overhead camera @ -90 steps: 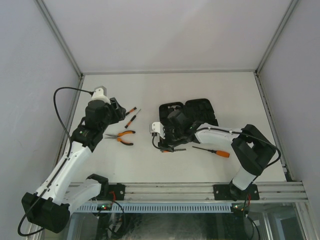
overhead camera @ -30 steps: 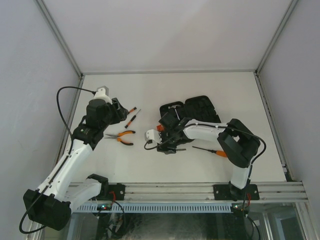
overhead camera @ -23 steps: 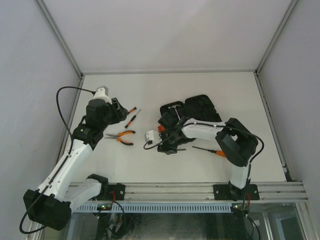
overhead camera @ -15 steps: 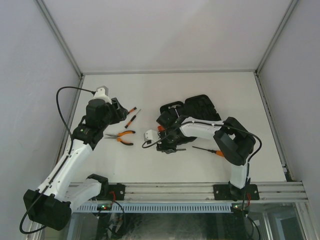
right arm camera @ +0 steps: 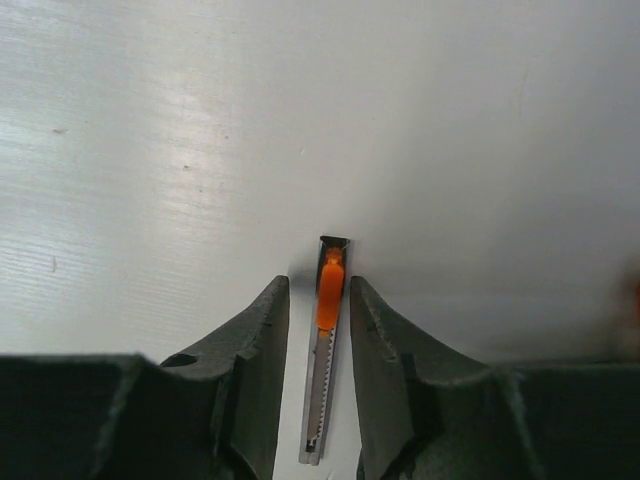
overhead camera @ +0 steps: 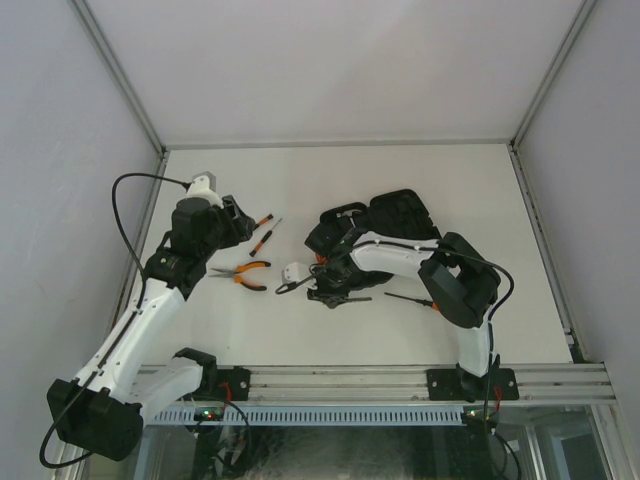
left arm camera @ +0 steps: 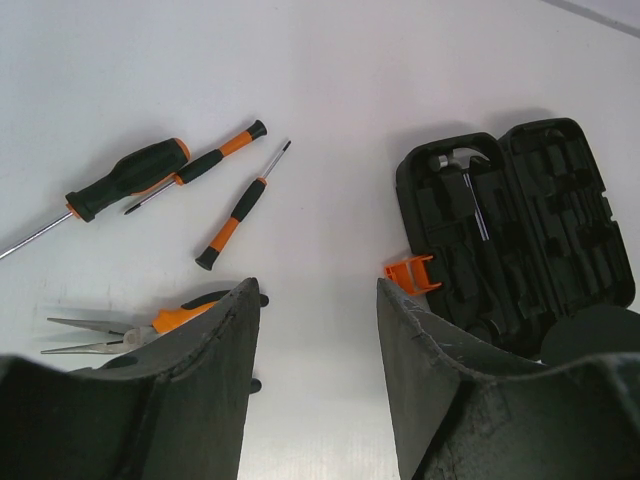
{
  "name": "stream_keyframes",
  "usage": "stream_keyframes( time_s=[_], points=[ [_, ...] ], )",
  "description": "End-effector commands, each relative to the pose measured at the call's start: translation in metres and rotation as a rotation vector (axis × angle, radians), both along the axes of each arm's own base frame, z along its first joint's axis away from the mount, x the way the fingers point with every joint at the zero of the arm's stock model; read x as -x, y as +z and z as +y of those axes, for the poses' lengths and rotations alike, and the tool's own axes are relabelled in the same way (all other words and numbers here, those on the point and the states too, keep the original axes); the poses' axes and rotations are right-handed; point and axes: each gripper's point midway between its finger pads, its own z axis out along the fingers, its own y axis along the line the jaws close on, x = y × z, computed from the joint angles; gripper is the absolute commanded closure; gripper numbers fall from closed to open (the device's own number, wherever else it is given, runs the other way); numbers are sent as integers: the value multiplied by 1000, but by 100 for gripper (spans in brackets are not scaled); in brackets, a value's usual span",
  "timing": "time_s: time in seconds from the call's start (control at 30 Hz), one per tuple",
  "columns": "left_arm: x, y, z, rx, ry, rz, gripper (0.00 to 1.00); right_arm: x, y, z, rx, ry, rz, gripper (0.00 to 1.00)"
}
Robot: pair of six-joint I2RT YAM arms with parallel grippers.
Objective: Sort the tools into containers
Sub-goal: Pick up the screwdriver from the center of the board.
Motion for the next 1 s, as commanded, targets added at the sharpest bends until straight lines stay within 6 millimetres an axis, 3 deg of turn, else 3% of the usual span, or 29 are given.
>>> stream_keyframes(
  time_s=[0.0,0.23,0.5,0.8,0.97],
  points=[
    [0,3,0,5,-14,-22,45,27,-15,-13,84,-5,104,72],
    [0,3,0,6,-13,-22,45,32,-19,-16,116,-19,118,78],
    [0,4,0,7,-12,-23,45,21,-13,-8,88,-77,61,91],
    [0,4,-1,8,-15,-22,45,-3,35,20,-115,-190,-31,100],
    [0,3,0,7,-13,-19,45,-26,58,17,-194,-387,20,100]
  ],
)
